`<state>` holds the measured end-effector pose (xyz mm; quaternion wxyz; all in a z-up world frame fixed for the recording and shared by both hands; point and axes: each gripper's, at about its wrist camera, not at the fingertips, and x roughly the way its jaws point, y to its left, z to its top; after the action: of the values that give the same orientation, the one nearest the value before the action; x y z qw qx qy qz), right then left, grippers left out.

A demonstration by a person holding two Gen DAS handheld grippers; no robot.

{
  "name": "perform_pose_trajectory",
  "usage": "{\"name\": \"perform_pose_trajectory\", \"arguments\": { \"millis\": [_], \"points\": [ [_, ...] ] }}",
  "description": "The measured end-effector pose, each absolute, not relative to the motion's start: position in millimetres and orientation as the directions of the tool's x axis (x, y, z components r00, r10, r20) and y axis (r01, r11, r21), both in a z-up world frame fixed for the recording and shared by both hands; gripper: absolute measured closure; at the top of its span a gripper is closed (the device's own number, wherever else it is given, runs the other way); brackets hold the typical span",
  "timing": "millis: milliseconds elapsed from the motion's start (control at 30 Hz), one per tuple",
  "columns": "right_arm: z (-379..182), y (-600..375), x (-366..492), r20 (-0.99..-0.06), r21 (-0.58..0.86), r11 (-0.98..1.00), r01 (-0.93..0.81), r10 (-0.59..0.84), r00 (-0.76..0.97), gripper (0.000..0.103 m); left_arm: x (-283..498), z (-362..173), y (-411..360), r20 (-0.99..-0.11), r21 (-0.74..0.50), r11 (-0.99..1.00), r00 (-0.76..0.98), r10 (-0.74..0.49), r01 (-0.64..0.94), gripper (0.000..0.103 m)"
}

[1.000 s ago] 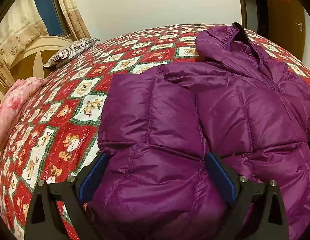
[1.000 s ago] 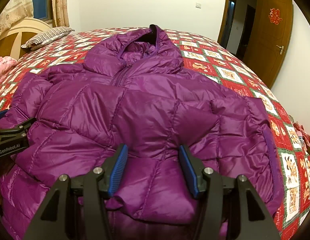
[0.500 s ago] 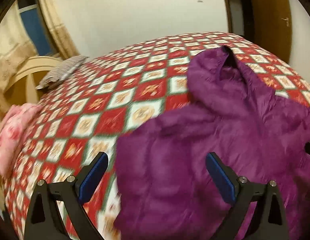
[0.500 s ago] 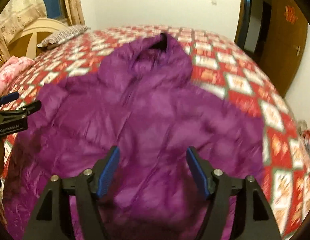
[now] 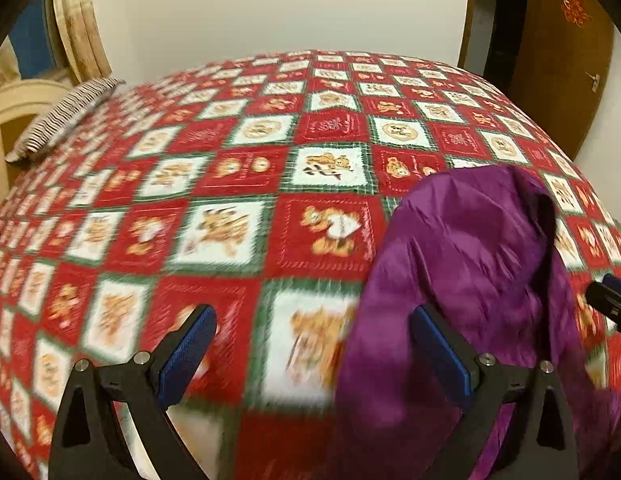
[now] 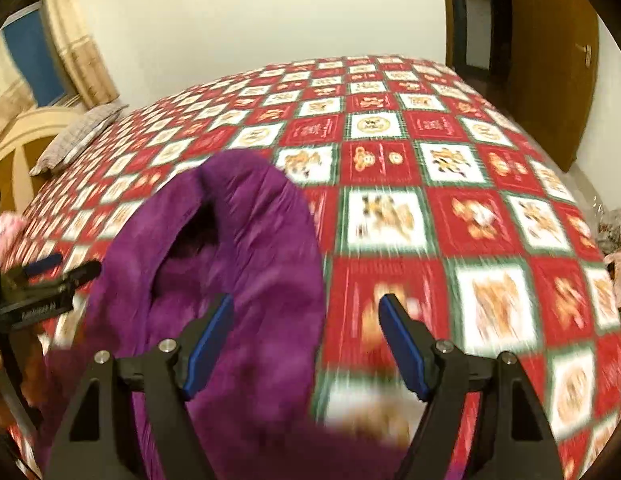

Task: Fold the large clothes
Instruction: 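Grasp the hem with both grippers and lift it toward the hood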

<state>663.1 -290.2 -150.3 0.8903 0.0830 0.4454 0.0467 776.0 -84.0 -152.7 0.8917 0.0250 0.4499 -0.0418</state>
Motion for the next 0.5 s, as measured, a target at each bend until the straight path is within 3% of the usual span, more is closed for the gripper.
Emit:
{"name": "perform_pose_trajectory", "arguments": {
  "millis": [100,133,167,200,233,267,300,500],
  "points": [
    [-173,-290,694,-0.818,0.214,0.977,0.005,0.177,0.547,0.025,791,-176,-90,-0.828,-0.021,0.991,0.554,-0.093,0.136,0.009],
    [-181,-288,703,-0.831,0.225,0.974,0.006,0.189,0.523,0.027,793,-180,-92,-0.829,-0.024,0.988,0.55,-0.105,0.151,0.026],
    [-190,-285,710,-0.844,0.231,0.973,-0.003,0.202,0.497,0.034,792,-184,-94,-0.827,-0.022,0.985,0.55,-0.116,0.174,0.031],
    [-194,-280,712,-0.847,0.19,0.982,-0.015,0.172,0.503,0.037,788,-182,-97,-0.808,-0.009,0.981,0.577,-0.122,0.195,0.052],
    [-192,-275,712,-0.841,0.144,0.989,-0.037,0.142,0.522,0.053,784,-178,-101,-0.792,-0.028,0.968,0.585,-0.174,0.25,0.1],
    [-190,-274,712,-0.839,0.141,0.988,-0.064,0.154,0.522,0.086,781,-175,-106,-0.794,-0.027,0.957,0.575,-0.197,0.29,0.101],
    [-187,-272,710,-0.838,0.15,0.985,-0.085,0.172,0.518,0.097,777,-171,-108,-0.787,0.003,0.958,0.591,-0.175,0.287,0.101],
    [-139,-276,666,-0.77,0.129,0.984,-0.125,0.179,0.612,0.098,736,-123,-98,-0.71,0.03,0.955,0.678,-0.188,0.296,0.102]
  ]
}}
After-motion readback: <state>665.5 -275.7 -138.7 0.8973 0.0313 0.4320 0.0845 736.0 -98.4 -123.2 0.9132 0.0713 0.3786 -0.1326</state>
